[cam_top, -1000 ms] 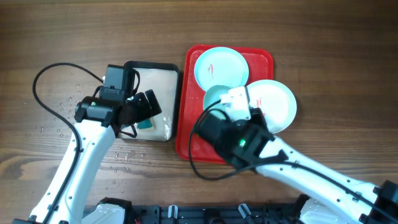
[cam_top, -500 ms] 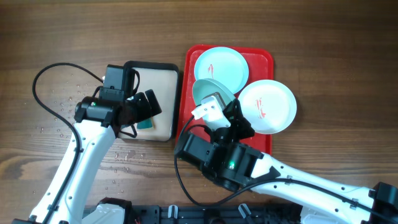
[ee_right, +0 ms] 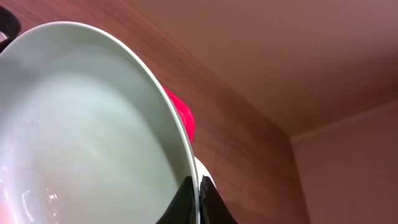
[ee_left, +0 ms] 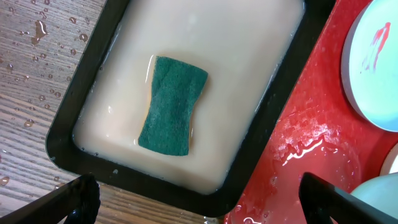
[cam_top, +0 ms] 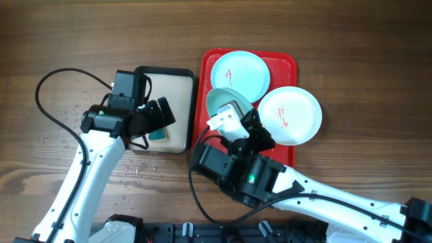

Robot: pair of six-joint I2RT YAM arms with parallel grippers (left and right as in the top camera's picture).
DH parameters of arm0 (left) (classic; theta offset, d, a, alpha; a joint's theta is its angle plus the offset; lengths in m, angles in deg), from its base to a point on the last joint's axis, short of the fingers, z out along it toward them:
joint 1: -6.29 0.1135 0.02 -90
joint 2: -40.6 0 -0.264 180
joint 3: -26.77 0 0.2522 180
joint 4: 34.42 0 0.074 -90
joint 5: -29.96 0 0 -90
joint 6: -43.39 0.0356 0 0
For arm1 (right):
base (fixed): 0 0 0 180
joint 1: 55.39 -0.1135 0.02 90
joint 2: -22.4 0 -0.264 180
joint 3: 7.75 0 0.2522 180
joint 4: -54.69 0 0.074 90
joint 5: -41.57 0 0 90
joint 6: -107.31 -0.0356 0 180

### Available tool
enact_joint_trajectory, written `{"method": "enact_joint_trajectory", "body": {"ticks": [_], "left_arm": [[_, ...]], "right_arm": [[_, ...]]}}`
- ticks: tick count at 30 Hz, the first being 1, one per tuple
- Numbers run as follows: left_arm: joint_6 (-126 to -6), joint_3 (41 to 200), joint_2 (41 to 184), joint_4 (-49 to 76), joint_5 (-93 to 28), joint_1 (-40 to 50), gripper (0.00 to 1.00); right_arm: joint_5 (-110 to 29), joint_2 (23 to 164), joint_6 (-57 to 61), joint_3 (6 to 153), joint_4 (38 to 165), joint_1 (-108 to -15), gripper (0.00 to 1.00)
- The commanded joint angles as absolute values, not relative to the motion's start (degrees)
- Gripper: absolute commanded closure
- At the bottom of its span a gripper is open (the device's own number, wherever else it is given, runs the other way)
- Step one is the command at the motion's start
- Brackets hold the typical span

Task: Clean dirty plates on tray and stack at the side
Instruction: 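Lift the lower blue plate with the right gripper, return sponge to water, then carry the blue plate right and set it on the table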

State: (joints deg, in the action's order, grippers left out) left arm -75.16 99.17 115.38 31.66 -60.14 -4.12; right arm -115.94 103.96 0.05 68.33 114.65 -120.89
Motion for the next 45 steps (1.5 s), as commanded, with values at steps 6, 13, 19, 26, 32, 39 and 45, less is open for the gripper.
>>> {"method": "enact_joint_trajectory", "body": {"ticks": [6,13,19,26,32,39,45], "left_arm": [[-74.88,100.21,114.9,31.68,-59.47,-3.86,0.0],[-74.88,100.21,114.9,31.68,-59.47,-3.86,0.0],[-74.88,100.21,114.9,31.68,-59.47,-3.86,0.0],[-74.88,100.21,114.9,31.68,-59.47,-3.86,0.0],[-74.86,100.21,114.9,31.68,-59.47,-3.86,0.0],[-74.86,100.21,114.9,31.68,-59.47,-3.86,0.0],[-74.86,100.21,114.9,31.68,-59.47,-3.86,0.0]], "right_arm": [[-116.29,103.5,-0.89,69.16,114.8,-120.93,0.96],[-116.29,103.5,-0.91,69.16,114.8,-120.93,0.96],[-115.52,103.5,-0.93,69.16,114.49,-120.95,0.96],[-111.39,103.53,-3.25,69.16,116.53,-118.79,0.96],[-115.15,103.53,-5.76,69.16,117.97,-118.31,0.96],[-107.18,103.53,-11.62,69.16,120.15,-114.53,0.96],[-106.48,103.5,-8.69,69.4,120.37,-113.81,0.96]]}}
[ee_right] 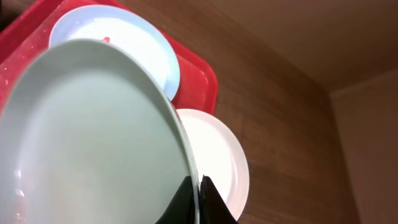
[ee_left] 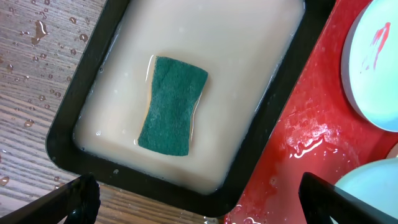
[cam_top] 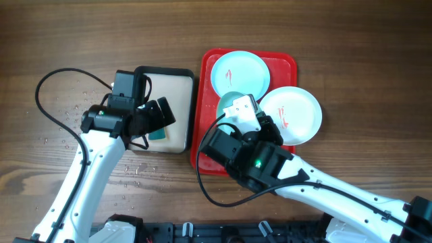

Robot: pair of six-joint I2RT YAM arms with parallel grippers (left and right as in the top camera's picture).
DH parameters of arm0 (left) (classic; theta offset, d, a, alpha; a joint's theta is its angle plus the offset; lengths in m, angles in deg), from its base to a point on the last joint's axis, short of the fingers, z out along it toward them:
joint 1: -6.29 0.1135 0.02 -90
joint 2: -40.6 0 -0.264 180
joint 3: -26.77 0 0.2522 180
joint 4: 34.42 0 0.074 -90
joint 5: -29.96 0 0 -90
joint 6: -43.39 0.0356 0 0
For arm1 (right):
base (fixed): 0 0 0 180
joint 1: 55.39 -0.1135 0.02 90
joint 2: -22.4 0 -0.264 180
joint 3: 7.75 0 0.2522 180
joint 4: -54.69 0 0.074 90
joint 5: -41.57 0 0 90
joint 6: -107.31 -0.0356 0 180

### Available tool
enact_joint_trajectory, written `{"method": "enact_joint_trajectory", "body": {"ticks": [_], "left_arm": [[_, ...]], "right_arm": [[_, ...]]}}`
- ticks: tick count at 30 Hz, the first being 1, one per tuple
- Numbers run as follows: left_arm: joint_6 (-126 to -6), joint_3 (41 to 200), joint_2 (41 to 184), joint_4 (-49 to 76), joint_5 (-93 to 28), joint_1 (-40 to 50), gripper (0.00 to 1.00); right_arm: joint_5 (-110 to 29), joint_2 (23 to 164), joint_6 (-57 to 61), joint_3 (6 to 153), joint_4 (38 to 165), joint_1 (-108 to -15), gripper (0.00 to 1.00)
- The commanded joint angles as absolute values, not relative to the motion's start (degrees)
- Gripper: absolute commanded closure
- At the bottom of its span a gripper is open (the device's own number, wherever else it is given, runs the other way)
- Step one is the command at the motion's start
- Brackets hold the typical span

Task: Clean dirty plates on tray and stack at the side
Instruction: 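Carry the blue plate right and set it on the table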

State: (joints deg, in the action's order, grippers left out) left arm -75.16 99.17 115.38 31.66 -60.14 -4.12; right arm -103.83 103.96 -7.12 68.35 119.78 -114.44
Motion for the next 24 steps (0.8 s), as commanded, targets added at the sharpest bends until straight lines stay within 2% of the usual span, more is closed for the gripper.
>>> {"method": "enact_joint_trajectory", "body": {"ticks": [1,2,10,12,14,15,17,18,21,23,24], "left_arm": [[-74.88,100.21,114.9,31.68,-59.47,-3.86,0.0],[-74.88,100.21,114.9,31.68,-59.47,-3.86,0.0],[-74.86,100.21,114.9,31.68,-59.47,-3.86,0.0],[-74.88,100.21,114.9,31.68,-59.47,-3.86,0.0],[-74.88,100.21,114.9,31.68,-59.47,-3.86,0.0],[-74.88,100.21,114.9,31.68,-59.47,-3.86,0.0],[-74.88,100.21,114.9,31.68,-59.47,-3.86,0.0],[-74.88,100.21,114.9,31.68,-59.47,-3.86,0.0],[-74.88,100.21,114.9,31.68,-59.47,-3.86,0.0],[-74.88,100.21,114.9,31.68,-59.47,-3.86,0.0],[-74.88,100.21,114.9,31.68,-59.47,-3.86,0.0]], "right_arm": [[-103.35,103.48,-9.11,69.49,119.11,-113.83,0.96],[-101.45,103.5,-6.83,69.49,118.89,-113.81,0.96],[-100.4,103.5,-11.38,69.49,119.35,-112.43,0.96],[-98.74,103.5,-17.52,69.47,122.34,-109.13,0.96],[-84.86,103.53,-23.05,69.32,124.2,-98.11,0.96],[-74.89,103.39,-19.34,69.34,122.71,-92.15,0.96],[-48.45,102.76,-0.41,69.4,118.41,-79.93,0.96],[-38.37,101.84,3.24,69.49,118.23,-72.41,0.96],[-33.74,98.91,1.62,69.49,117.68,-54.97,0.96],[-35.44,98.89,-2.29,69.45,116.0,-39.14,0.96],[-38.44,99.44,-4.87,69.38,115.61,-34.38,0.96]]}}
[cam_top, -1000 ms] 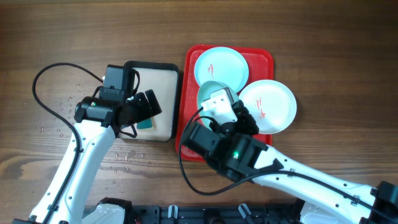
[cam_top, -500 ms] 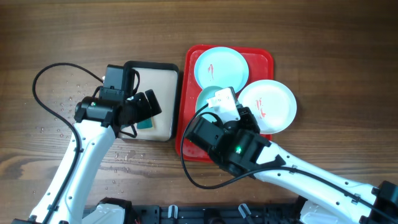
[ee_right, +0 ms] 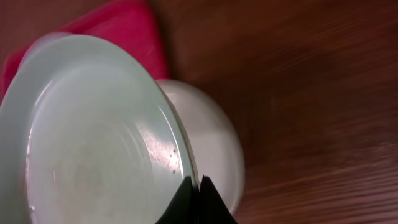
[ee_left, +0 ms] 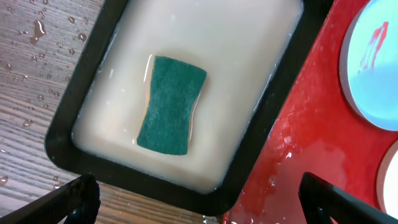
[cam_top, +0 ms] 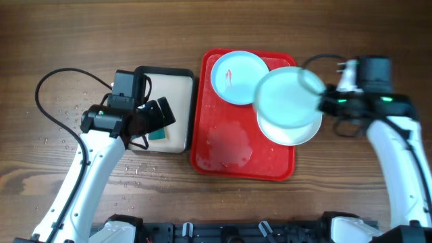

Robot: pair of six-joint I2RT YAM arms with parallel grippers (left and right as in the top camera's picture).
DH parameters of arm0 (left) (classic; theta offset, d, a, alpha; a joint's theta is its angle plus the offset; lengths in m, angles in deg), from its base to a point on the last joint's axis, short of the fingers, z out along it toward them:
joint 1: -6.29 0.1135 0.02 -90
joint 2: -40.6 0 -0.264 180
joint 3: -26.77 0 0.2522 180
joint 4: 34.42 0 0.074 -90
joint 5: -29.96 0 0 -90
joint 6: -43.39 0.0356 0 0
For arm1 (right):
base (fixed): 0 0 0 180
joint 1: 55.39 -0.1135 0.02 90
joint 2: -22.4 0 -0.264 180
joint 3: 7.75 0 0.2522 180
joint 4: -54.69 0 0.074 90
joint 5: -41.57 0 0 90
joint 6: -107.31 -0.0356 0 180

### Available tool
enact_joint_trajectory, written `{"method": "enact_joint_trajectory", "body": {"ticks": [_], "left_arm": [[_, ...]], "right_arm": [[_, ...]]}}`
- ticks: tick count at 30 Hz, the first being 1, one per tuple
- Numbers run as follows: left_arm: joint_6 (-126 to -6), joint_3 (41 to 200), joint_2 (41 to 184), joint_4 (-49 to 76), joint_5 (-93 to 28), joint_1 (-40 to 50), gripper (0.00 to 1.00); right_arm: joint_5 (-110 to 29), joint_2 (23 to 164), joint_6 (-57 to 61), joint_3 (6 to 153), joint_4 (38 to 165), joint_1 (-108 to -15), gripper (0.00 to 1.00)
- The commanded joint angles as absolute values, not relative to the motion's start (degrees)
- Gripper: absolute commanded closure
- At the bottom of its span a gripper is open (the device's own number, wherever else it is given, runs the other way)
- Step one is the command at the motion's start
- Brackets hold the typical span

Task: Clean dirty plates on tray and stack at the side
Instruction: 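Carry the blue plate right and set it on the table, then grip the white plate rim with the right gripper, dip sponge with left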

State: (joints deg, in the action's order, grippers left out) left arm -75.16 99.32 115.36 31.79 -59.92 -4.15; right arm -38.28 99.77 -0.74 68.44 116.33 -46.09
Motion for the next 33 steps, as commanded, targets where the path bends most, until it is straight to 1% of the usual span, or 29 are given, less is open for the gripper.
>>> {"method": "enact_joint_trajectory", "body": {"ticks": [1,3,4,9,10,11,12,14,15,17,19,21,23,24,25,26,28,29,30,31,32,33], "left_arm": [[-74.88,100.21,114.9,31.68,-59.47,-3.86,0.0],[-74.88,100.21,114.9,31.68,-59.47,-3.86,0.0],[-74.88,100.21,114.9,31.68,-59.47,-3.86,0.0],[-74.86,100.21,114.9,31.68,-59.47,-3.86,0.0],[-74.88,100.21,114.9,31.68,-59.47,-3.86,0.0],[-74.86,100.21,114.9,31.68,-59.47,-3.86,0.0],[-74.88,100.21,114.9,31.68,-59.47,-3.86,0.0],[-74.86,100.21,114.9,31.68,-59.47,-3.86,0.0],[-74.88,100.21,114.9,31.68,-59.47,-3.86,0.0],[-74.88,100.21,114.9,31.68,-59.47,-3.86,0.0],[-74.88,100.21,114.9,31.68,-59.47,-3.86,0.0],[-74.88,100.21,114.9,31.68,-59.47,-3.86,0.0],[-74.88,100.21,114.9,31.68,-59.47,-3.86,0.0],[-74.88,100.21,114.9,31.68,-59.47,-3.86,0.0],[-74.88,100.21,114.9,31.68,-59.47,-3.86,0.0],[-74.88,100.21,114.9,31.68,-59.47,-3.86,0.0],[-74.88,100.21,114.9,31.68,-59.47,-3.86,0.0],[-74.88,100.21,114.9,31.68,-59.47,-3.86,0.0],[-74.88,100.21,114.9,31.68,-59.47,-3.86,0.0],[-74.86,100.21,114.9,31.68,-59.47,-3.86,0.0],[-74.88,100.21,114.9,31.68,-59.47,-3.86,0.0],[-74.88,100.21,114.9,31.68,-59.47,-3.86,0.0]], "right_arm": [[-43.86,100.49,-7.45,69.36,115.35,-29.64,0.96],[-52.77,103.83,-10.35,69.27,115.32,-23.43,0.96],[-53.82,105.95,-10.33,69.27,115.32,-21.86,0.96],[-53.39,117.62,-11.14,69.27,115.85,-22.36,0.96],[-53.3,119.33,-11.14,69.27,115.89,-22.4,0.92],[-52.03,120.42,-10.27,69.27,116.35,-22.4,0.78],[-48.55,119.94,-7.66,69.45,117.44,-22.4,0.68],[-41.47,116.38,-3.36,69.82,118.78,-22.95,0.67],[-36.34,113.06,-0.45,69.82,118.95,-23.78,0.65],[-27.55,105.67,7.2,69.8,119.63,-27.49,0.59],[-27.53,100.92,11.24,69.51,120.55,-34.47,0.57],[-36.36,100.75,11.09,68.4,119.61,-43.52,0.57],[-42.83,103.39,10.54,65.82,115.11,-49.44,0.51],[-44.12,104.97,9.49,64.7,112.66,-50.53,0.5],[-45.98,107.22,8.16,63.74,110.47,-51.08,0.5],[-46.5,110.78,7.26,63.33,108.79,-51.06,0.52],[-45.3,115.24,7.48,63.33,108.29,-51.06,0.6],[-44.16,116.79,7.46,63.3,108.29,-51.06,0.62],[-43.09,118.13,7.42,63.3,108.42,-51.06,0.68],[-42.83,118.98,7.26,63.3,108.92,-51.06,0.75],[-42.87,119.44,6.76,63.3,109.79,-51.06,0.9],[-42.85,119.13,6.45,63.3,110.36,-51.06,0.96]]}}
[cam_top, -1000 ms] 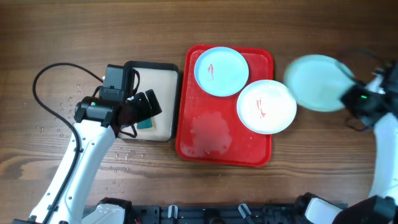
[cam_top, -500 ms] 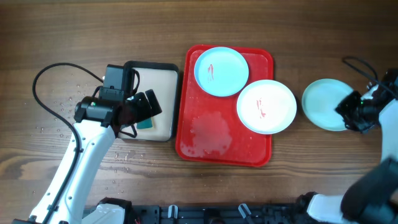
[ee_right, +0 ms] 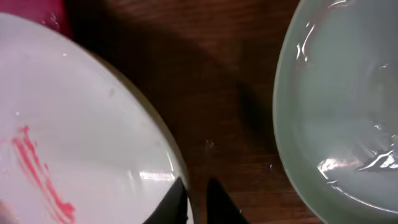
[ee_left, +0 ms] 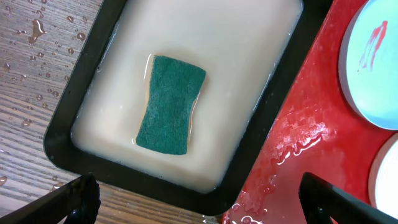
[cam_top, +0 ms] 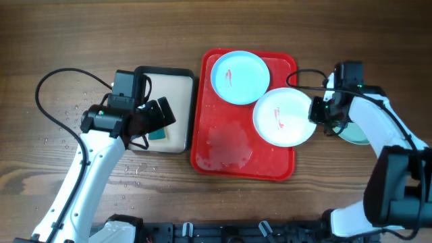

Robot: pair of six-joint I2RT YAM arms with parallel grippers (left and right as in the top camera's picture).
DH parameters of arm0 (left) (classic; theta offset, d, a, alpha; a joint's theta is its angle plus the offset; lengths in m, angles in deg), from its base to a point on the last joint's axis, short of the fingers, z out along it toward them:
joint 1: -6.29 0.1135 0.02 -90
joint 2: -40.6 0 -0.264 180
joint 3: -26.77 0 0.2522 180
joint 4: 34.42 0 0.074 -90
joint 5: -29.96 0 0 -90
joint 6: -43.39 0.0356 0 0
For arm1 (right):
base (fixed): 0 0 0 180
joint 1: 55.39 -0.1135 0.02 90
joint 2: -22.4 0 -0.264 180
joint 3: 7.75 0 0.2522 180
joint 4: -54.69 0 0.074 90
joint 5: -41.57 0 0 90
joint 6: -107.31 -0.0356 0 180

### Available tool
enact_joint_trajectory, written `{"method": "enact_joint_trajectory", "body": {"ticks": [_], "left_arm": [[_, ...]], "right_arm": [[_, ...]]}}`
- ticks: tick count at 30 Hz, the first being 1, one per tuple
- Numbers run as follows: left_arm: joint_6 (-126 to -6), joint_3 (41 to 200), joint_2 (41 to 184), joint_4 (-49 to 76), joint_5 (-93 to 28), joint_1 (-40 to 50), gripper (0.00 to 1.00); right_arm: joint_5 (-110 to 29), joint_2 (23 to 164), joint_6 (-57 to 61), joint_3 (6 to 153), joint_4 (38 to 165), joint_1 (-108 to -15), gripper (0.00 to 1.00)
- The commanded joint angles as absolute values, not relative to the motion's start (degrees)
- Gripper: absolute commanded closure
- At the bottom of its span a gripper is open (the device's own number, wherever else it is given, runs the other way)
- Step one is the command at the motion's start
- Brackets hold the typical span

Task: Clean dirty plates on tray and stack at the side
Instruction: 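Grip the white plate rim with the right gripper, dip sponge with left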

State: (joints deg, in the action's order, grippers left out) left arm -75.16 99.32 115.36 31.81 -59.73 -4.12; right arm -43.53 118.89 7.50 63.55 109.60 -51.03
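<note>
On the red tray (cam_top: 233,152) lie a light blue plate (cam_top: 239,76) and a white plate (cam_top: 283,116), both with red smears. A pale green plate (ee_right: 348,112) rests on the wood right of the tray, mostly hidden under my right arm in the overhead view. My right gripper (ee_right: 197,202) is low between the white plate's rim (ee_right: 81,143) and the green plate, its jaws slightly apart with bare wood between them. My left gripper (ee_left: 199,199) hangs wide open over the near edge of the black basin (ee_left: 62,143), where a green sponge (ee_left: 171,104) floats in cloudy water.
A wet patch glistens on the tray's floor (ee_left: 298,149). Water drops dot the wood left of the basin (cam_top: 71,111). The white plate overhangs the tray's right edge. A black cable (cam_top: 50,77) loops at the far left.
The green plate, held over the white plate in my right gripper, now lies on the table right of the tray. The right gripper has let go and sits beside it. The left arm is unchanged.
My right gripper held the green plate tilted over the tray's left part, beside the basin. It then held it nearer the tray's middle, then over the white plate at the tray's right. Now the plate rests on the wood beyond the tray. The left gripper stayed open over the basin.
</note>
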Motion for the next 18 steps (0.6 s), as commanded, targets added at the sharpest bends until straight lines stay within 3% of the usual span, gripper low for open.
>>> {"method": "enact_joint_trajectory", "body": {"ticks": [1,7,11,16,17,18], "left_arm": [[-74.88,100.21,114.9,31.68,-59.47,-3.86,0.0],[-74.88,100.21,114.9,31.68,-59.47,-3.86,0.0],[-74.88,100.21,114.9,31.66,-59.47,-3.86,0.0],[-75.56,100.17,115.1,30.43,-56.65,-3.86,0.0],[-75.54,100.15,115.41,30.59,-56.65,-3.86,0.0],[-75.56,100.04,115.82,31.26,-56.69,-3.86,0.0]], "right_arm": [[-42.85,118.93,6.06,63.3,110.52,-51.06,0.96],[-34.98,107.13,8.29,63.37,116.31,-52.35,0.96],[-32.88,101.91,7.53,62.06,121.58,-63.25,0.96],[-36.64,107.39,-10.86,50.74,105.16,-74.92,0.96],[-37.04,107.57,-9.72,50.72,103.78,-74.92,0.89],[-37.01,107.31,-7.47,51.04,102.08,-74.71,0.76]]}}
